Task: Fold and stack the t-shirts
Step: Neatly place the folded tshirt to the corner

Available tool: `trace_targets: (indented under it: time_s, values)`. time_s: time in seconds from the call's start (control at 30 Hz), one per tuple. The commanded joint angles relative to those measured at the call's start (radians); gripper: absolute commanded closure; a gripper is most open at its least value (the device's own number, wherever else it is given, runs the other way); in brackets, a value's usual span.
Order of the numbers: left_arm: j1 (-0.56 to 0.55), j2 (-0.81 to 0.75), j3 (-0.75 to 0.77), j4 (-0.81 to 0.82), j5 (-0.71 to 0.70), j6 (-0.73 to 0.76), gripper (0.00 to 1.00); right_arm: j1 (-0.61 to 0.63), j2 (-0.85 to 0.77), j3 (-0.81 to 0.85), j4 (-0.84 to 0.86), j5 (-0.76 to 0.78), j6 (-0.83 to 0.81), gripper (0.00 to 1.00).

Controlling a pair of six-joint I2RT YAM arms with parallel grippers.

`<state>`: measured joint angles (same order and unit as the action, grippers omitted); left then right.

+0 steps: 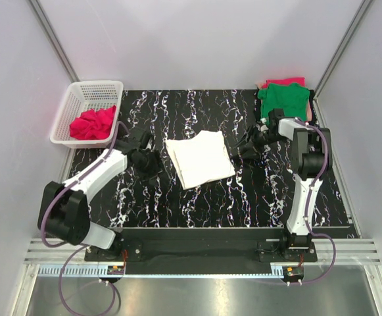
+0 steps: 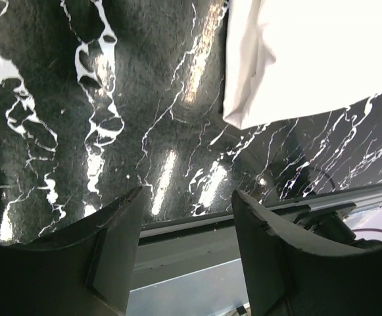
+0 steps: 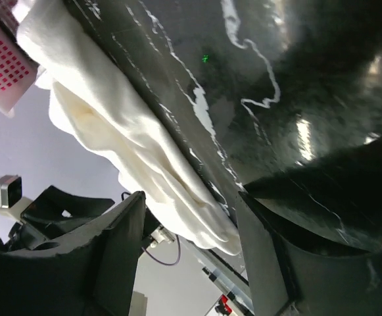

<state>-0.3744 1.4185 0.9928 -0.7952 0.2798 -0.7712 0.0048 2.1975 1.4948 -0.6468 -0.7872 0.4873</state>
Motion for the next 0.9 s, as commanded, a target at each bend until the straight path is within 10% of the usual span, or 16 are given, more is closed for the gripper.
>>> trace_targets:
  time_s: [0.0,0.87]
  values:
    - [0.005,0.030,0.084,0.022,0.012,0.013,0.40,0.029,0.041,0.036,0.048,-0.044,-0.016,0.36]
    - [0.037,0.034,0.026,0.057,-0.022,0.035,0.39,0.156,0.093,-0.008,0.053,0.055,-0.049,0.36]
